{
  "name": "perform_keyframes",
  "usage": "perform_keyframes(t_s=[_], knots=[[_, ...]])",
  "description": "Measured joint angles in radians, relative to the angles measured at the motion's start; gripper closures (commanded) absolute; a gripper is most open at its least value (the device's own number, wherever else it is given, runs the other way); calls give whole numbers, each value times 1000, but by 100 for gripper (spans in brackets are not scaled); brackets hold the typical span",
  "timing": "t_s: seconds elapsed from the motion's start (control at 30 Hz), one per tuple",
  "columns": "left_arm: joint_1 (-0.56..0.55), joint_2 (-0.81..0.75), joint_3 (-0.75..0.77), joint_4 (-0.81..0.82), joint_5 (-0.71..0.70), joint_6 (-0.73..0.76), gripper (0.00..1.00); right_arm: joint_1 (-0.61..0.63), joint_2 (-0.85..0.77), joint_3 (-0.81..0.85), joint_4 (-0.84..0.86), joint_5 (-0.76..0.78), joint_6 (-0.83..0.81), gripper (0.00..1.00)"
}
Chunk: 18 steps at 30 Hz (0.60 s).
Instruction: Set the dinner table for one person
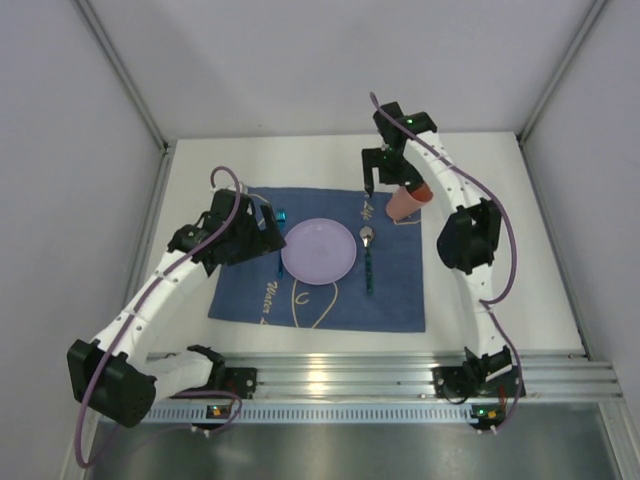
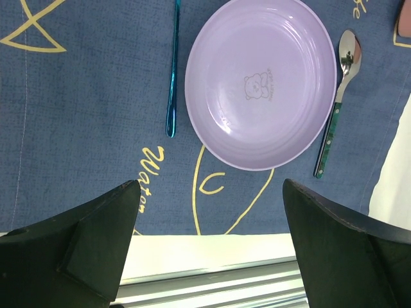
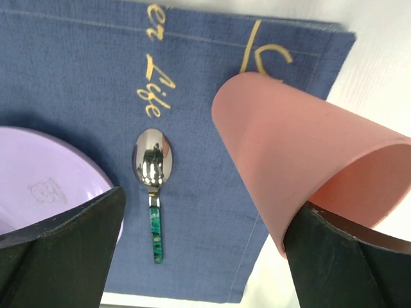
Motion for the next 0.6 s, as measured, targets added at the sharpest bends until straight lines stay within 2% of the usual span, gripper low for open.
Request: perform_keyframes(t_s=[0.6], knots=[[5, -64, 0, -9, -16, 2, 2, 90, 1, -19, 25, -67, 14, 0]])
